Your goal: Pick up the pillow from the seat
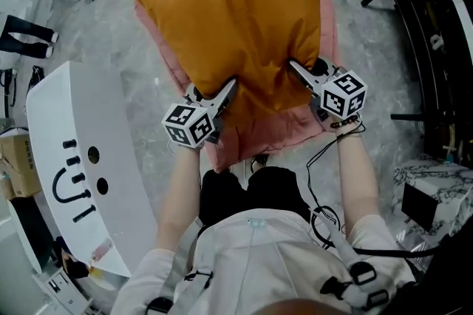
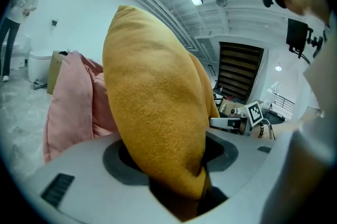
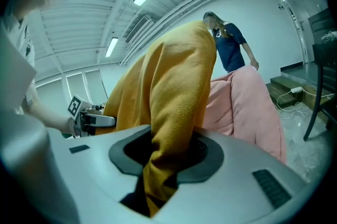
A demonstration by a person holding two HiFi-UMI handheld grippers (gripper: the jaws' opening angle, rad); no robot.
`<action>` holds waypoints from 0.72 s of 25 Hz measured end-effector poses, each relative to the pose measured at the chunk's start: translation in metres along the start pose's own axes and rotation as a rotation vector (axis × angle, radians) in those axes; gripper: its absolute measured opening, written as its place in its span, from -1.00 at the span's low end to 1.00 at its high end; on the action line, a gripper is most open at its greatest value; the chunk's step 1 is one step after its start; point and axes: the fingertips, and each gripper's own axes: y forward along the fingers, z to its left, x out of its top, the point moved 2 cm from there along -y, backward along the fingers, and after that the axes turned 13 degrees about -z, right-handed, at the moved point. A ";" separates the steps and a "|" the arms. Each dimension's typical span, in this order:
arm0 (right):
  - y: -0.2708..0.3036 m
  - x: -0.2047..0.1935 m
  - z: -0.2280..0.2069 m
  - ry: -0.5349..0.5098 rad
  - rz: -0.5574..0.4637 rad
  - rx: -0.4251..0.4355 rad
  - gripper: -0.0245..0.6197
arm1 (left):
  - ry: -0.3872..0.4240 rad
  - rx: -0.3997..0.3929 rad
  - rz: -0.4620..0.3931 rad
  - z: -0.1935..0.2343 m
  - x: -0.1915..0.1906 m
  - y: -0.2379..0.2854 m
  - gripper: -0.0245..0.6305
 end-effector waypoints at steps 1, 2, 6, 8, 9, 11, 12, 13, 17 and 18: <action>-0.001 0.007 0.004 -0.009 -0.003 0.004 -0.50 | 0.006 -0.005 -0.008 -0.002 0.007 -0.001 -0.13; -0.001 0.016 0.007 -0.020 -0.008 0.009 -0.50 | 0.013 -0.010 -0.018 -0.003 0.014 -0.001 -0.13; 0.000 0.052 0.019 -0.075 -0.045 0.012 -0.50 | 0.045 -0.039 -0.068 -0.012 0.048 -0.001 -0.14; -0.001 0.070 0.028 -0.102 -0.070 0.009 -0.50 | 0.065 -0.056 -0.094 -0.017 0.066 -0.003 -0.14; -0.001 0.080 0.032 -0.117 -0.083 0.008 -0.50 | 0.076 -0.064 -0.108 -0.019 0.075 -0.003 -0.14; -0.001 0.098 0.038 -0.147 -0.111 0.005 -0.50 | 0.099 -0.080 -0.134 -0.024 0.092 -0.002 -0.14; -0.002 0.107 0.040 -0.160 -0.126 0.003 -0.50 | 0.111 -0.088 -0.146 -0.028 0.100 -0.001 -0.14; -0.004 0.115 0.043 -0.172 -0.140 0.001 -0.50 | 0.123 -0.096 -0.156 -0.031 0.108 -0.001 -0.14; -0.012 0.145 0.057 -0.212 -0.194 -0.003 -0.50 | 0.171 -0.126 -0.195 -0.045 0.139 -0.003 -0.14; -0.014 0.153 0.061 -0.222 -0.207 -0.001 -0.50 | 0.182 -0.135 -0.205 -0.049 0.146 -0.004 -0.14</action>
